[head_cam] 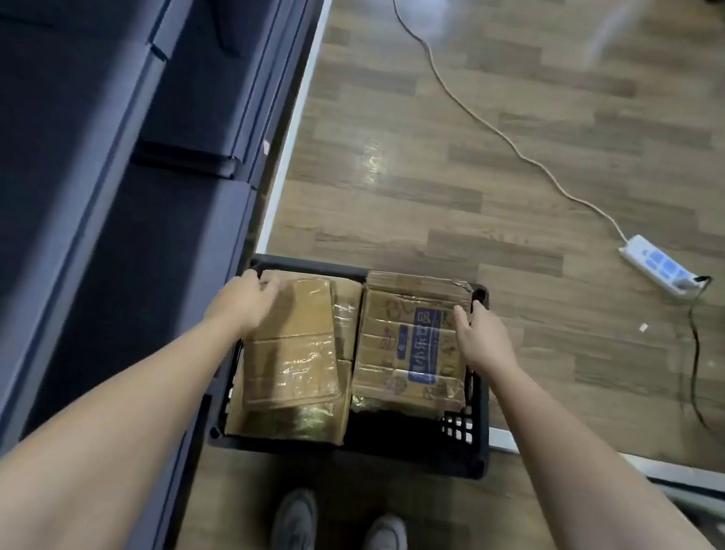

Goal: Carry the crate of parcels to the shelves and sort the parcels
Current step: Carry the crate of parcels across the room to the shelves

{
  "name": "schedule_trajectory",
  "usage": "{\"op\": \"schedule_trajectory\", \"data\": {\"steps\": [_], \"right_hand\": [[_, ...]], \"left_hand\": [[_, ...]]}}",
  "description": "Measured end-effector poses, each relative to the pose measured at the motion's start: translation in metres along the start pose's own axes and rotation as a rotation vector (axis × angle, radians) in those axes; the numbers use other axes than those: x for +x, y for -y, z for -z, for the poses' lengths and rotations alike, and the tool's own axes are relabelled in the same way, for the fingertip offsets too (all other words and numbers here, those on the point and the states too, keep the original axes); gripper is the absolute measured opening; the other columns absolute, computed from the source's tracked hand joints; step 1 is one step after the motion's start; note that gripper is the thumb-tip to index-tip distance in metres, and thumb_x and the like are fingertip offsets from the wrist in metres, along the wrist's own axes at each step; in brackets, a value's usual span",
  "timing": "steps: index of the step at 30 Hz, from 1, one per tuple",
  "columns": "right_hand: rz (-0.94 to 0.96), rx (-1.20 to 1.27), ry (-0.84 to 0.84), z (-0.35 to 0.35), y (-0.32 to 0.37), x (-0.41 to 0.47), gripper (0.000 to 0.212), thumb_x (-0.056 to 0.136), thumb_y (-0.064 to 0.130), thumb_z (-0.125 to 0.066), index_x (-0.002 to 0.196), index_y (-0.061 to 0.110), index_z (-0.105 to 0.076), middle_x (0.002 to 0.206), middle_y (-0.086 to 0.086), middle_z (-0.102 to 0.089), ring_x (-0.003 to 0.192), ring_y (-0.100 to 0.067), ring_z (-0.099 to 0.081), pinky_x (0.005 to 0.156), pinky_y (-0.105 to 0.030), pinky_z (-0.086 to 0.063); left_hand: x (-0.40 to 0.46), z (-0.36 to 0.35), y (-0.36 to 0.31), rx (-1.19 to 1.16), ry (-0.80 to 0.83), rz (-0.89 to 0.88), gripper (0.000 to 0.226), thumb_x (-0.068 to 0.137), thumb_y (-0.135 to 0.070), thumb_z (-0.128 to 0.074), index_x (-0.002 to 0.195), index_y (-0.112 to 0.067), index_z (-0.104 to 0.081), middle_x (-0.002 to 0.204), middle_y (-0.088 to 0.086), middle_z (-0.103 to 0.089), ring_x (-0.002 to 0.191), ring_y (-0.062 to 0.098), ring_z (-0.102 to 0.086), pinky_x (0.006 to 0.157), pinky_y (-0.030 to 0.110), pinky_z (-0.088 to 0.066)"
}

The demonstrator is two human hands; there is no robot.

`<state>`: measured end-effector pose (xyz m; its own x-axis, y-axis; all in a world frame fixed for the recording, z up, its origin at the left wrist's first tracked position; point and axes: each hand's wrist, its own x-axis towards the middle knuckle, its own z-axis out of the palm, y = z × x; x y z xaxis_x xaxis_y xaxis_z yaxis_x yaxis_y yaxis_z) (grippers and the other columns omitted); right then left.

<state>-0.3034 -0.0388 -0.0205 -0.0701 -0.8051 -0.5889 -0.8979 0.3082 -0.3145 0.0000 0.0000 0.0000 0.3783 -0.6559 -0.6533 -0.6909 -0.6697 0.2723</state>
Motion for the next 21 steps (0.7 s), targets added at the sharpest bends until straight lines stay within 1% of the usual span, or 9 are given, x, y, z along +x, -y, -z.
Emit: {"op": "schedule_trajectory", "data": {"steps": [3, 6, 8, 10, 12, 15, 17, 19, 21], "right_hand": [[-0.038, 0.116, 0.032, -0.029, -0.015, 0.007, 0.062, 0.101, 0.036, -0.034, 0.151, 0.002, -0.017, 0.157, -0.016, -0.025, 0.144, -0.03, -0.027, 0.114, -0.04, -0.027], [0.01, 0.154, 0.053, -0.057, -0.023, 0.003, 0.07, 0.1, 0.031, -0.04, 0.153, 0.01, 0.001, 0.161, -0.011, -0.008, 0.148, -0.026, -0.015, 0.116, -0.039, -0.023], [-0.021, 0.275, -0.034, -0.065, -0.028, 0.003, 0.067, 0.1, 0.026, -0.041, 0.153, 0.01, -0.003, 0.16, -0.011, -0.016, 0.146, -0.027, -0.022, 0.113, -0.038, -0.027], [-0.104, 0.438, -0.125, -0.071, -0.04, 0.009, 0.055, 0.102, 0.023, -0.035, 0.151, 0.004, -0.018, 0.155, -0.013, -0.031, 0.142, -0.028, -0.031, 0.112, -0.036, -0.028], [-0.197, 0.513, -0.191, -0.074, -0.055, 0.016, 0.046, 0.102, 0.018, -0.031, 0.143, -0.001, -0.035, 0.148, -0.018, -0.041, 0.137, -0.031, -0.037, 0.11, -0.036, -0.03], [-0.283, 0.563, -0.171, -0.086, -0.08, 0.023, 0.038, 0.099, 0.02, -0.037, 0.126, -0.001, -0.053, 0.131, -0.022, -0.057, 0.121, -0.036, -0.051, 0.1, -0.042, -0.04], [-0.319, 0.575, -0.111, -0.1, -0.095, 0.026, 0.046, 0.094, 0.04, -0.043, 0.125, 0.008, -0.055, 0.127, -0.017, -0.06, 0.118, -0.036, -0.054, 0.1, -0.045, -0.043], [-0.361, 0.594, -0.074, -0.112, -0.104, 0.028, 0.075, 0.08, 0.064, -0.041, 0.136, 0.014, -0.048, 0.14, -0.013, -0.052, 0.128, -0.034, -0.047, 0.108, -0.053, -0.036], [-0.406, 0.642, -0.043, -0.12, -0.109, 0.034, 0.082, 0.084, 0.062, -0.042, 0.149, 0.013, -0.028, 0.155, -0.011, -0.032, 0.142, -0.033, -0.03, 0.115, -0.054, -0.024]], "left_hand": [[0.011, -0.029, 0.015, -0.04, -0.026, 0.008, 0.06, 0.096, -0.046, -0.041, 0.14, -0.005, -0.039, 0.143, 0.018, -0.044, 0.13, 0.037, -0.042, 0.103, 0.044, -0.039], [0.008, -0.054, 0.018, 0.052, -0.111, -0.052, 0.054, 0.095, -0.037, -0.049, 0.14, -0.01, -0.039, 0.151, 0.013, -0.032, 0.134, 0.035, -0.031, 0.105, 0.048, -0.037], [0.01, -0.062, 0.024, -0.014, -0.244, -0.082, 0.048, 0.095, -0.023, -0.051, 0.14, -0.01, -0.04, 0.149, 0.012, -0.034, 0.135, 0.032, -0.03, 0.108, 0.046, -0.035], [0.015, -0.067, 0.034, -0.207, -0.364, -0.068, 0.045, 0.096, -0.011, -0.048, 0.14, -0.007, -0.04, 0.146, 0.014, -0.038, 0.135, 0.031, -0.034, 0.112, 0.043, -0.032], [0.019, -0.069, 0.044, -0.399, -0.435, 0.052, 0.042, 0.098, -0.008, -0.043, 0.14, -0.004, -0.04, 0.145, 0.017, -0.037, 0.133, 0.032, -0.039, 0.112, 0.043, -0.033], [0.029, -0.08, 0.068, -0.526, -0.358, 0.273, 0.045, 0.101, -0.025, -0.039, 0.141, -0.004, -0.04, 0.146, 0.019, -0.039, 0.131, 0.036, -0.042, 0.109, 0.048, -0.034], [0.035, -0.093, 0.082, -0.605, -0.225, 0.363, 0.058, 0.097, -0.047, -0.035, 0.138, -0.007, -0.043, 0.14, 0.017, -0.047, 0.127, 0.037, -0.045, 0.108, 0.049, -0.035], [0.037, -0.103, 0.089, -0.716, -0.12, 0.389, 0.067, 0.09, -0.063, -0.03, 0.125, -0.012, -0.055, 0.124, 0.013, -0.06, 0.115, 0.034, -0.054, 0.104, 0.048, -0.039], [0.05, -0.114, 0.103, -0.74, -0.078, 0.374, 0.067, 0.086, -0.067, -0.028, 0.109, -0.015, -0.062, 0.108, 0.01, -0.065, 0.106, 0.032, -0.058, 0.099, 0.045, -0.042]]}}
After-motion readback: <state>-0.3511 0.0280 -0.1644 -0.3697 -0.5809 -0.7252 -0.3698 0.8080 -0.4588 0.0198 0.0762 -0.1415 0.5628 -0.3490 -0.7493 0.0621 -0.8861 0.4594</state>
